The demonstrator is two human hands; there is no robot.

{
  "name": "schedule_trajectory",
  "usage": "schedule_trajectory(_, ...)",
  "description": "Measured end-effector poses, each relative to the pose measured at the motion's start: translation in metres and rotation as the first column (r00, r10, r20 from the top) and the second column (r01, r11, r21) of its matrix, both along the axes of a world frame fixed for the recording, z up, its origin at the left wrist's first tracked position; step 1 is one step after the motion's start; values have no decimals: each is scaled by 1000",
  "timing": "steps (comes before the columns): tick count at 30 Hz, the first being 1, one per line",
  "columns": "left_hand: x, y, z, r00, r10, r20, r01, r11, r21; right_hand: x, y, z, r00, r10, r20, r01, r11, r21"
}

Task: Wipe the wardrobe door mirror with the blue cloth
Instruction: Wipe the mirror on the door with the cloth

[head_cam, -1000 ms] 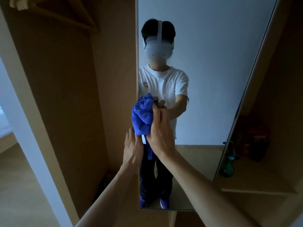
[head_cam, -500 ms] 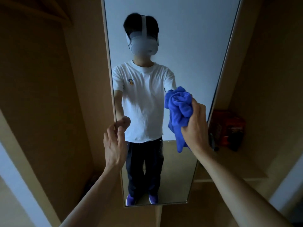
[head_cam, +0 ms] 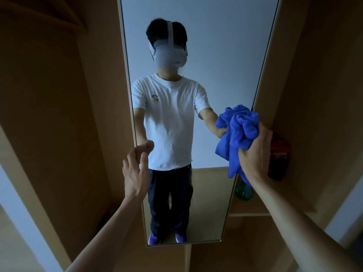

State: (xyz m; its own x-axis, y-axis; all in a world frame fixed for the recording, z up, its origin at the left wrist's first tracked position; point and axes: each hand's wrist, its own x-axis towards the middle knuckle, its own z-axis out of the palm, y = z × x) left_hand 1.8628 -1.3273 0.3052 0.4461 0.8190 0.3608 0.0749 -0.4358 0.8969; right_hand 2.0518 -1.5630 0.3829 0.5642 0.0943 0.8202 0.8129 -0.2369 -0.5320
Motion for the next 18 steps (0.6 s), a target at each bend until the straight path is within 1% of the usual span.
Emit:
schedule_trajectory(2,-4,2,1,999,-42,-15,41,999,-6,-1,7,-4,1000,-10,8,10,999,32)
schedule_trajectory(5,-9,3,2,995,-96,-20,96,995,1,-9,18,-4,996,-31,88,25,997,74)
schedule_trajectory(8,-12,5,4,990,-133,-49,133,991,-7,-23,33,-4,994,-43,104,41,999,22)
schedule_trajectory(9,-13,6,5,987,-148,-59,148,989,-10,-28,40,-6,995,-44,84,44,999,-3)
schedule_trajectory(12,-18,8,5,977,-204,-70,204,979,-3,-48,67,-15,997,42,-57,-45,998,-48)
schedule_trajectory(13,-20,8,6,972,-225,-72,225,974,-2,-56,75,-18,996,42,-81,-48,997,-63)
schedule_trajectory(16,-25,12,10,949,-311,-58,313,949,25,-82,98,-26,994,21,-110,-38,988,-149)
schedule_trajectory(18,-26,18,11,931,-363,-40,364,931,21,-96,115,-28,998,32,-55,-41,983,-177)
